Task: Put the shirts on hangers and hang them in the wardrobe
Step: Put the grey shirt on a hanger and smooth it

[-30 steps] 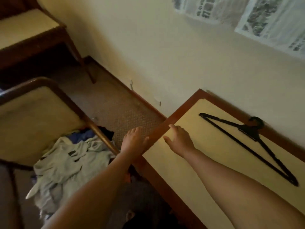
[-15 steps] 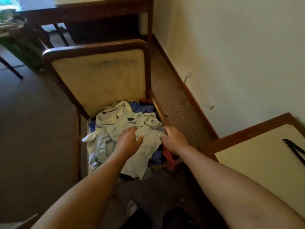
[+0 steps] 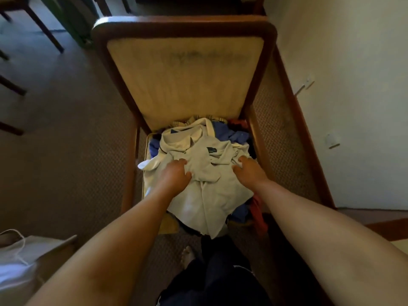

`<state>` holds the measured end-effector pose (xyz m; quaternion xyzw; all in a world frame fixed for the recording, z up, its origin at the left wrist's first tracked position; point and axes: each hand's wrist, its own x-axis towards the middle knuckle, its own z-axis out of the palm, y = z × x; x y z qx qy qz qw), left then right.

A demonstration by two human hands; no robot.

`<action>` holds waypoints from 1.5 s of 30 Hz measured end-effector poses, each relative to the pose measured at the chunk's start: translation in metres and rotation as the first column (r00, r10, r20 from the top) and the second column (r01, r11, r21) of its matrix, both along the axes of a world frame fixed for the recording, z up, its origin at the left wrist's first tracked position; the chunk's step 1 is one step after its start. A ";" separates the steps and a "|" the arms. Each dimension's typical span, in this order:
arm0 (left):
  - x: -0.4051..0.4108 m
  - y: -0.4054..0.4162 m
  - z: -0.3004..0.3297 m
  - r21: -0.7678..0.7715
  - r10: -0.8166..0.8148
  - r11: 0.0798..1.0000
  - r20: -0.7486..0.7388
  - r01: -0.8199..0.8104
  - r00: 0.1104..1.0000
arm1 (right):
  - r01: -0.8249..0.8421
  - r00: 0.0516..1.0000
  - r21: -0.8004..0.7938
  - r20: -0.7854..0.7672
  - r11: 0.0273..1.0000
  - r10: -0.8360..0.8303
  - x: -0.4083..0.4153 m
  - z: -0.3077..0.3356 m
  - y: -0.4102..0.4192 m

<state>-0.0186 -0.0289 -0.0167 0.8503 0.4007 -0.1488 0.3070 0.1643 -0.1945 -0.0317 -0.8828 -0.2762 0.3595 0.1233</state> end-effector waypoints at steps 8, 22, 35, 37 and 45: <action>0.059 0.023 -0.065 -0.086 0.026 0.996 -0.141 -0.038 0.990 | 0.057 0.995 -0.074 -0.083 0.996 -0.063 0.059 -0.072 0.038; 0.090 0.040 -0.078 -0.092 0.196 0.977 0.062 -0.190 0.979 | 0.396 0.886 -0.149 -0.198 0.906 -0.420 0.070 -0.100 0.074; 0.076 0.048 -0.024 -0.083 0.376 0.925 0.322 -0.370 0.869 | 0.389 0.904 0.149 -0.251 0.909 -0.346 0.046 -0.069 0.070; 0.073 0.051 -0.012 -0.086 0.373 0.928 0.266 -0.363 0.889 | 0.431 0.884 0.204 -0.291 0.879 -0.366 0.041 -0.031 0.059; 0.069 0.042 0.059 -0.070 -0.123 0.987 0.222 0.142 0.967 | 0.402 0.916 0.274 -0.131 0.874 -0.380 0.028 0.088 -0.007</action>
